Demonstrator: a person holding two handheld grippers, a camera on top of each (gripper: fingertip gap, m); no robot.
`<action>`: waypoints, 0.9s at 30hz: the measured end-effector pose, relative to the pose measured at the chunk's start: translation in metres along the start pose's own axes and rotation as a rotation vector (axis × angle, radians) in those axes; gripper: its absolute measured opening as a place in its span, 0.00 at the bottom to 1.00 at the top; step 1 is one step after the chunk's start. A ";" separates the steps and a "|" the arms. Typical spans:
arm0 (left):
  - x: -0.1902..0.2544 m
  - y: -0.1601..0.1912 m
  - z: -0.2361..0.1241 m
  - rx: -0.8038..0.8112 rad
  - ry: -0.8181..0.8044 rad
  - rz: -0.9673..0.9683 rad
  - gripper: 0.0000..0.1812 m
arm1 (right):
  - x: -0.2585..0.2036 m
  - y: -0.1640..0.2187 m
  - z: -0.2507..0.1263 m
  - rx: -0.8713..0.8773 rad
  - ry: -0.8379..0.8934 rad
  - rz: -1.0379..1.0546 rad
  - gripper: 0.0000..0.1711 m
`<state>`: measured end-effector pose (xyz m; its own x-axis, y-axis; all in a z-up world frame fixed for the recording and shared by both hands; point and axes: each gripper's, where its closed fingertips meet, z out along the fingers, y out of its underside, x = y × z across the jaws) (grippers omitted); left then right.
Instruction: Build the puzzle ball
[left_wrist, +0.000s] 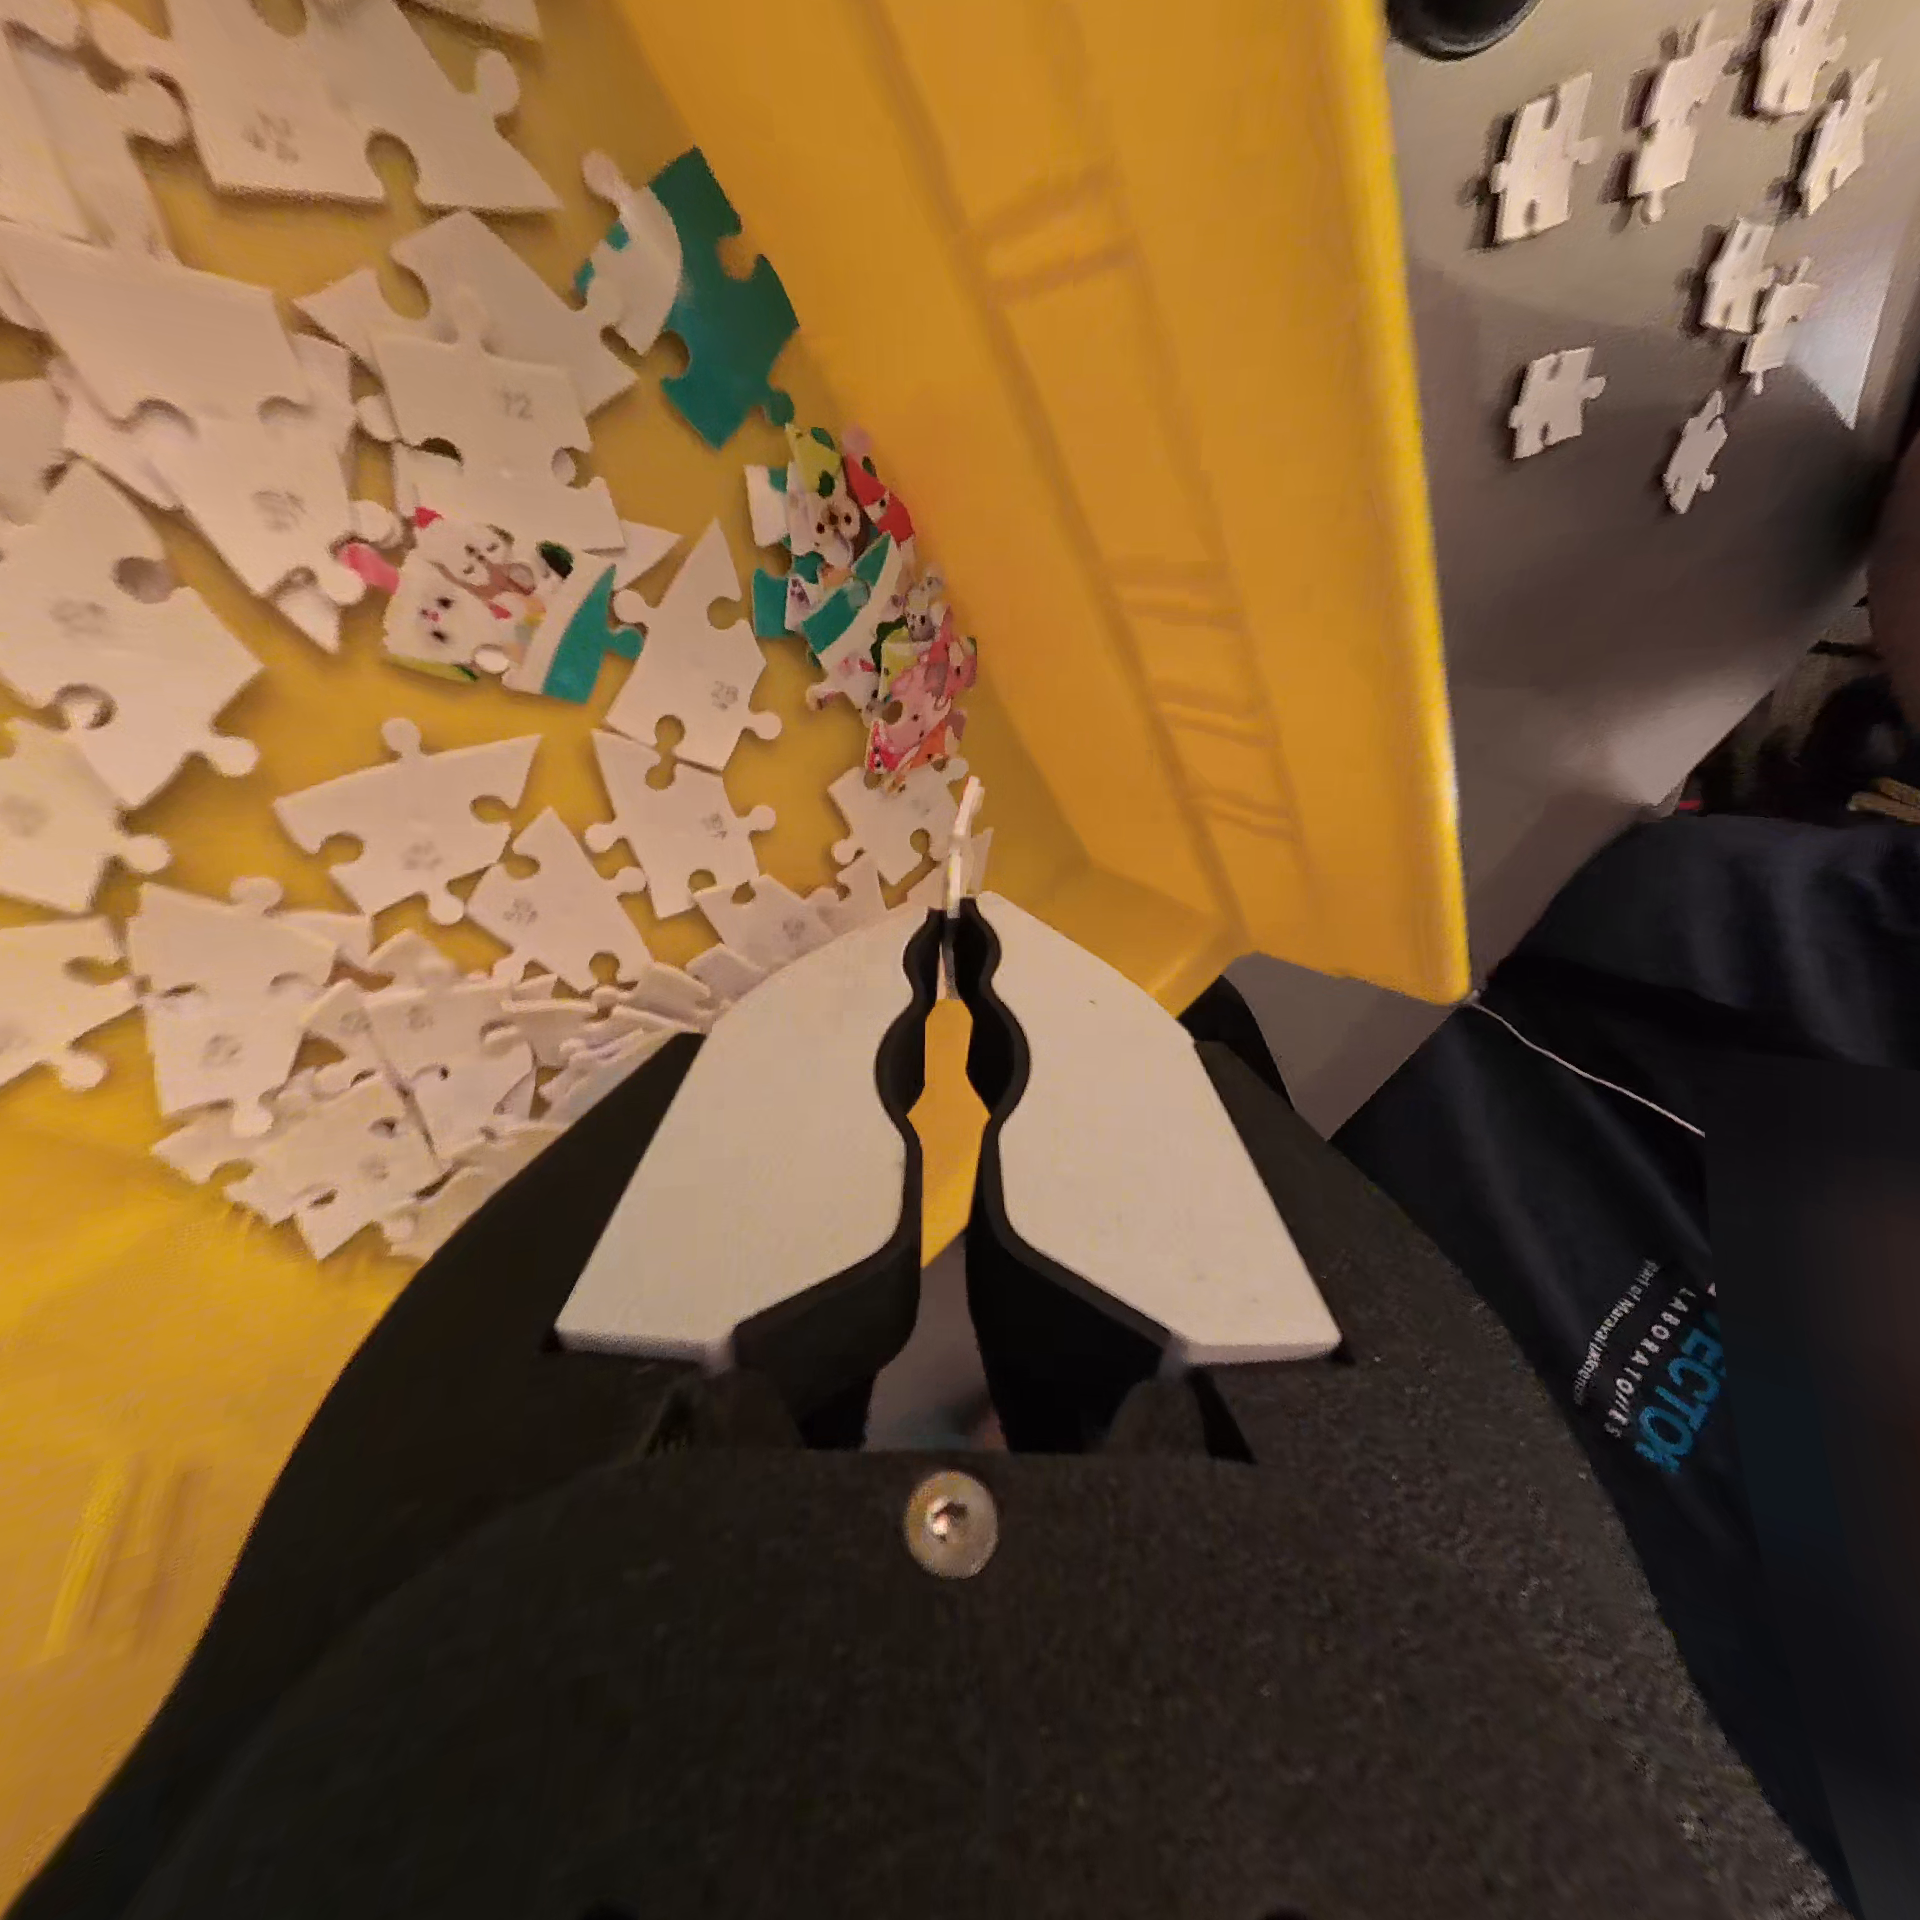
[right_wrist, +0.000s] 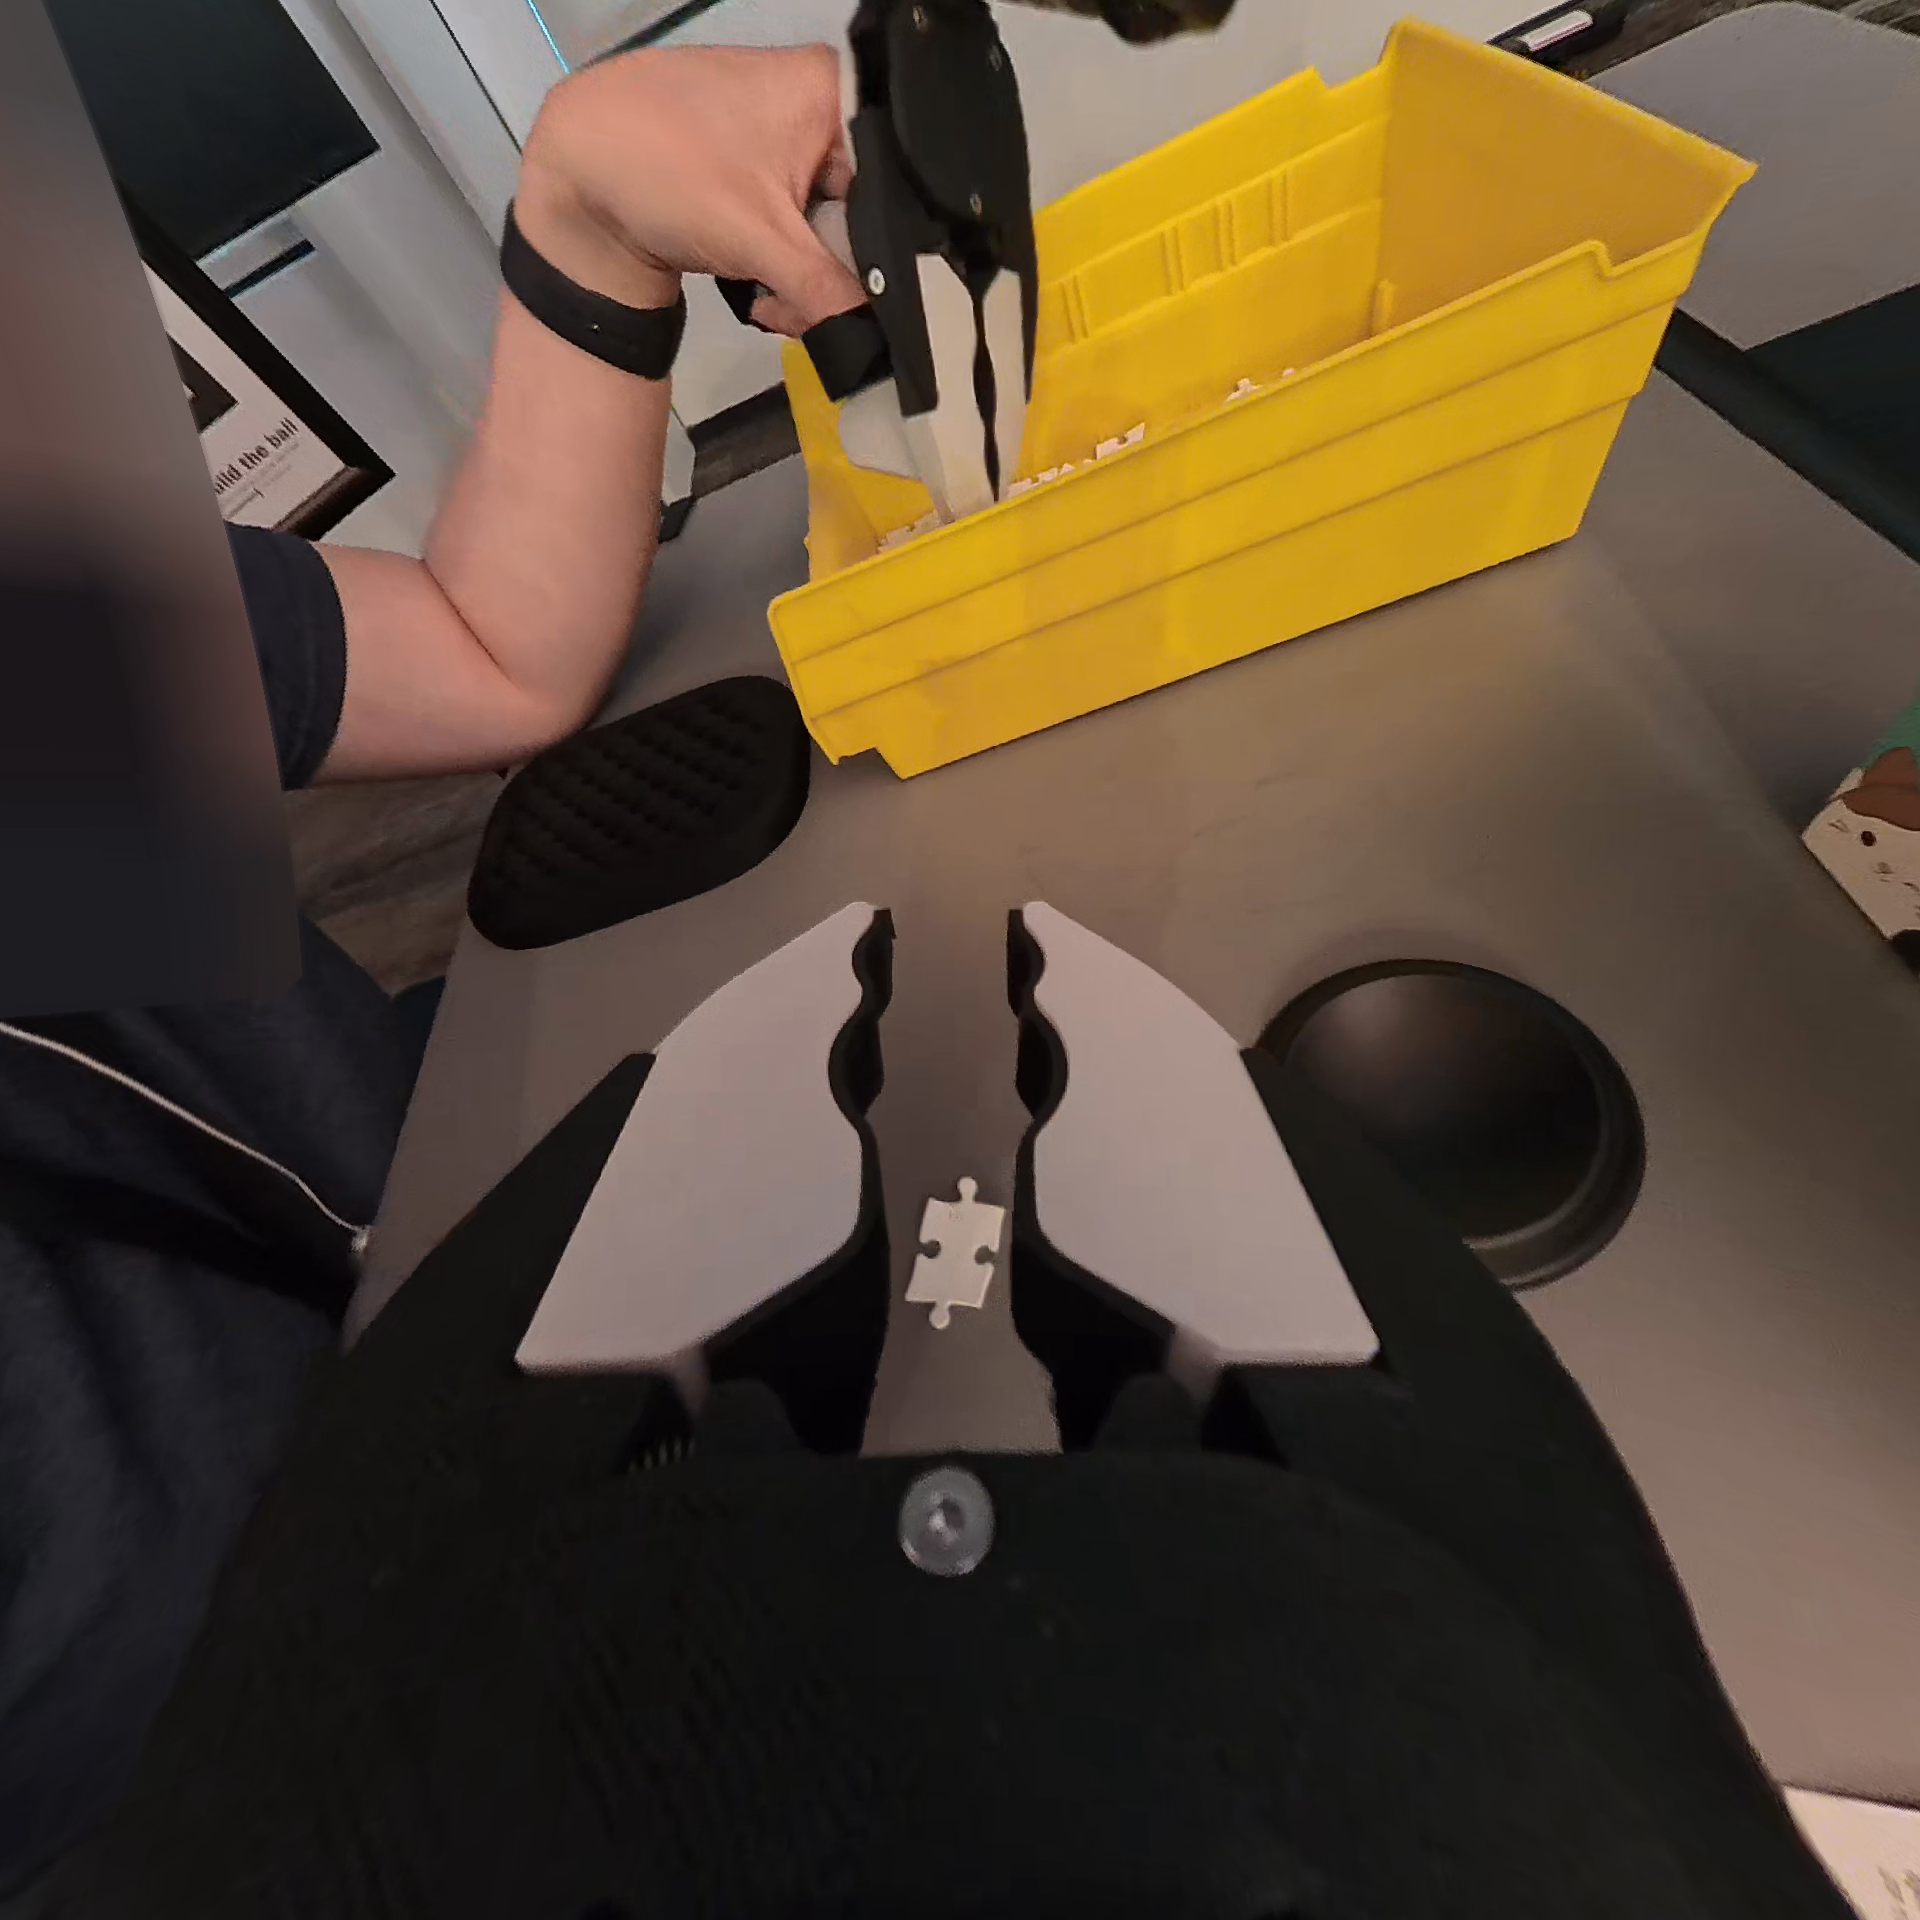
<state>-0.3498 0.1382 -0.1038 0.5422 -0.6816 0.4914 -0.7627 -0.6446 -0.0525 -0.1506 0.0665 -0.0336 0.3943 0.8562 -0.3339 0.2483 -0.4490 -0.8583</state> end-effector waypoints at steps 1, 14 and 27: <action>-0.002 0.000 0.006 -0.023 0.005 -0.010 0.01 | 0.001 0.001 -0.001 -0.007 0.007 -0.008 0.13; -0.045 0.005 0.011 -0.038 -0.091 -0.180 0.01 | 0.003 0.018 0.004 -0.103 0.027 -0.086 0.13; -0.024 -0.001 -0.015 0.038 -0.256 0.036 0.15 | 0.004 0.015 -0.005 -0.091 0.055 -0.123 0.13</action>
<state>-0.3672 0.1607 -0.1030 0.5902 -0.7667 0.2527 -0.7719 -0.6276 -0.1012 -0.1410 0.0622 -0.0459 0.4029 0.8920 -0.2049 0.3760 -0.3655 -0.8515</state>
